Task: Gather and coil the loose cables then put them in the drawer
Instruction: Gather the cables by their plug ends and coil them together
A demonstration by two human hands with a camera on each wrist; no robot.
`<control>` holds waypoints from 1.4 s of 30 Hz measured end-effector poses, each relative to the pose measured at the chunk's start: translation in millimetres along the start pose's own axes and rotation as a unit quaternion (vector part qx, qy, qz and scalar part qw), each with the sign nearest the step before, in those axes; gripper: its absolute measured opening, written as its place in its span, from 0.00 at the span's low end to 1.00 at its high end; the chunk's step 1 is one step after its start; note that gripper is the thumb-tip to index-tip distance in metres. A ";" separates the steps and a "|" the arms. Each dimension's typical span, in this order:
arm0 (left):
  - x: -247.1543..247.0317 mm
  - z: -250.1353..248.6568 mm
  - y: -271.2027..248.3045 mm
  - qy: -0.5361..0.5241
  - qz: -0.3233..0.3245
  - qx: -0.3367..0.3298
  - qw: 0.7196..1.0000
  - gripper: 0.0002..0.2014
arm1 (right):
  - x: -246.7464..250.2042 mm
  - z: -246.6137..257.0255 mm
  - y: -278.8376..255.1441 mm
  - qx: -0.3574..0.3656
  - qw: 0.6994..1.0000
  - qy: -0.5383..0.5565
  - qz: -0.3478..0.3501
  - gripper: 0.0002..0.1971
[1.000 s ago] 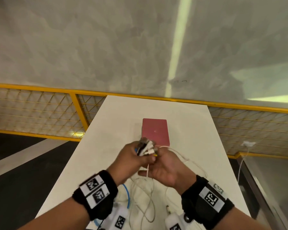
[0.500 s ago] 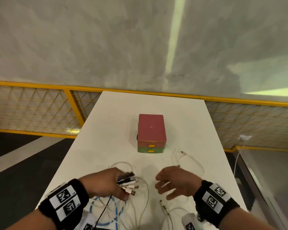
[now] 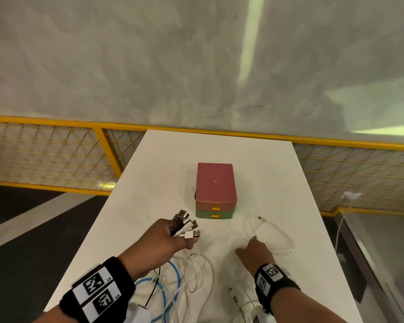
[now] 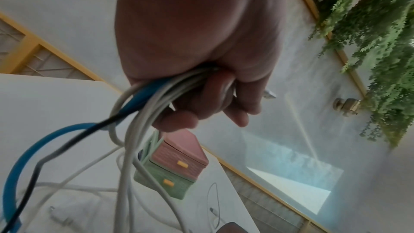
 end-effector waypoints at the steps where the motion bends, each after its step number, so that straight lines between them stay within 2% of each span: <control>1: 2.0 0.4 0.8 -0.004 -0.008 -0.002 1.000 0.10 | 1.2 2.5 1.2 0.001 1.000 -0.013 -0.005 0.20; 4: 9.1 6.7 1.3 -0.043 -0.042 0.017 0.998 0.12 | -2.5 10.3 2.9 0.010 0.998 -0.054 -0.014 0.14; 9: 14.4 11.9 7.3 -0.113 -0.083 0.045 0.989 0.15 | -19.1 10.1 -9.3 0.039 0.995 -0.093 0.017 0.15; 11: 13.6 14.3 12.3 -0.167 -0.092 0.051 0.980 0.16 | -18.6 15.0 -17.5 0.070 0.995 -0.065 0.034 0.11; 13: 10.1 13.0 16.5 -0.201 -0.092 0.051 0.974 0.16 | -6.2 30.7 -28.3 0.126 0.990 0.035 0.053 0.06; 15: 4.7 8.4 20.0 -0.217 -0.092 0.044 0.971 0.16 | 18.4 52.4 -49.2 0.163 0.960 0.206 0.098 0.06; 18: -2.8 0.1 25.7 -0.240 -0.105 0.034 0.964 0.15 | 62.9 85.1 -82.6 0.191 0.889 0.400 0.114 0.07; 21: -8.8 -15.0 28.7 -0.293 -0.102 0.016 0.950 0.18 | 94.9 113.4 -119.9 0.252 0.820 0.496 0.134 0.07; 23: -10.4 -26.0 29.6 -0.325 -0.104 -0.006 0.940 0.23 | 104.9 123.6 -140.5 0.292 0.800 0.506 0.136 0.07; 26: -14.0 -37.5 31.3 -0.356 -0.094 -0.033 0.929 0.25 | 106.0 130.6 -157.4 0.343 0.805 0.471 0.114 0.06; 30: -17.4 -43.7 31.8 -0.422 -0.071 -0.044 0.903 0.22 | 106.2 130.4 -161.6 0.366 0.837 0.403 0.061 0.06; 33: -13.9 -46.7 35.1 -0.447 -0.080 -0.062 0.889 0.18 | 109.8 129.9 -165.2 0.364 0.848 0.382 0.058 0.04; 37: -12.0 -52.0 36.2 -0.463 -0.080 -0.075 0.880 0.16 | 114.6 131.5 -168.0 0.364 0.847 0.382 0.060 0.04; 39: -9.7 -52.7 36.5 -0.467 -0.101 -0.078 0.875 0.16 | 117.0 131.2 -169.0 0.369 0.845 0.382 0.053 0.05; 42: 2.0 -53.3 38.0 -0.479 -0.146 -0.087 0.861 0.14 | 123.8 117.7 -158.4 0.309 0.847 0.432 0.004 0.06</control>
Point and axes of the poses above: each hand's wrist, its own y-axis towards the middle knuckle, its own x-axis out of the back of the hand, z = x × y, the point moved 5 cm from there along y, towards the middle knuckle, and after that the axes turned 12 degrees about -x, right-handed, at the moved point
